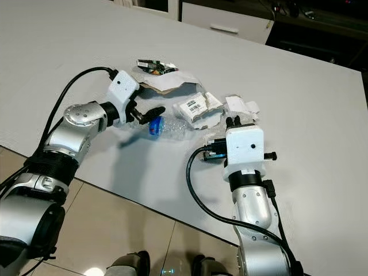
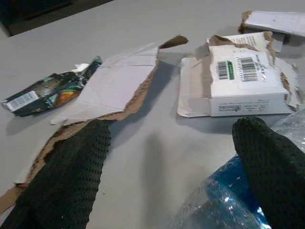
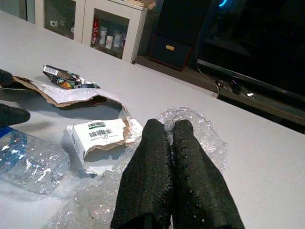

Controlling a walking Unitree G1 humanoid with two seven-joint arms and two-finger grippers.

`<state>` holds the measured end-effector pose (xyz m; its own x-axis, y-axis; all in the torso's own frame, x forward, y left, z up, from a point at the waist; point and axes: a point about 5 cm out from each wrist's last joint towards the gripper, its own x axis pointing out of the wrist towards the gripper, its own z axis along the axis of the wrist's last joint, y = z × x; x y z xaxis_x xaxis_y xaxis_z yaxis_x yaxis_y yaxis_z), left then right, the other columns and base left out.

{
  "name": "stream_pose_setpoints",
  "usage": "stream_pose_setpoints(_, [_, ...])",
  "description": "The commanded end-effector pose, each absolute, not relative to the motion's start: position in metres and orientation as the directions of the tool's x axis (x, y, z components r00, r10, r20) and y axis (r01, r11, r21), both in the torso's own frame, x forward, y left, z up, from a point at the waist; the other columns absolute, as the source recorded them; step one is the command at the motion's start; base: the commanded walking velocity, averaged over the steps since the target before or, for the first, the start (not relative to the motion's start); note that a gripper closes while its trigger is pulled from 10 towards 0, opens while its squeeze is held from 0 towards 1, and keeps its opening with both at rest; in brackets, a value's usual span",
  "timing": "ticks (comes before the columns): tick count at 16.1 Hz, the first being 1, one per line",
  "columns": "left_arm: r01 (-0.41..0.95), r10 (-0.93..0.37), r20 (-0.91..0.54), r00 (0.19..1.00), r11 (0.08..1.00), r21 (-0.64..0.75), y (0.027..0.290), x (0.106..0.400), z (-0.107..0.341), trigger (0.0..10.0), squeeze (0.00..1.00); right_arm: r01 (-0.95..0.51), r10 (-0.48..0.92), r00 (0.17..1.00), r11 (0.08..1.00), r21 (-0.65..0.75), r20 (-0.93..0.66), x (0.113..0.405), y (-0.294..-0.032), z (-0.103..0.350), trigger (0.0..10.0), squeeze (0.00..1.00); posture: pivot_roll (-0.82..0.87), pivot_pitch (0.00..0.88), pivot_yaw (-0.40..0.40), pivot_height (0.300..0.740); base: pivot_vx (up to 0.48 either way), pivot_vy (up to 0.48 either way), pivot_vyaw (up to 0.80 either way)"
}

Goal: Picking trash to rubbish bin

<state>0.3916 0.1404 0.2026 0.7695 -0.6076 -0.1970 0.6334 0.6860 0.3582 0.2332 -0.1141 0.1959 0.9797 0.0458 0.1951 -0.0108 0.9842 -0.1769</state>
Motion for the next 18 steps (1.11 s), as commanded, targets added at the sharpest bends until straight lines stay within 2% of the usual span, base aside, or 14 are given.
stream_pose_setpoints(1, [0.669,-0.641,-0.219,0.735,0.637,0.382,0.136,0.388,0.201,10.0,0.00,-0.026,0.060,0.980,0.984,-0.178,0.190,0.233,-0.113,0.194,10.0,0.00,0.18,0.188,-0.070,0.740,0.000,0.000,0.00])
stream_pose_setpoints(10, [0.759,-0.701,-0.322,0.637,0.494,0.424,0.130,0.377,0.176,10.0,0.00,-0.014,0.048,0.981,0.983,-0.182,0.188,0.233,-0.115,0.193,10.0,0.00,0.16,0.181,-0.058,0.740,0.000,0.000,0.00])
stream_pose_setpoints(16, [0.804,-0.744,-0.341,0.574,0.434,0.407,0.125,0.371,0.171,10.0,0.00,-0.014,0.047,0.982,0.983,-0.181,0.184,0.232,-0.115,0.192,10.0,0.00,0.16,0.180,-0.055,0.740,0.000,0.000,0.00])
stream_pose_setpoints(18, [0.736,-0.723,-0.225,0.653,0.536,0.414,0.124,0.379,0.186,10.0,0.00,-0.013,0.047,0.982,0.984,-0.180,0.185,0.233,-0.115,0.192,10.0,0.00,0.16,0.180,-0.054,0.740,0.000,0.000,0.00])
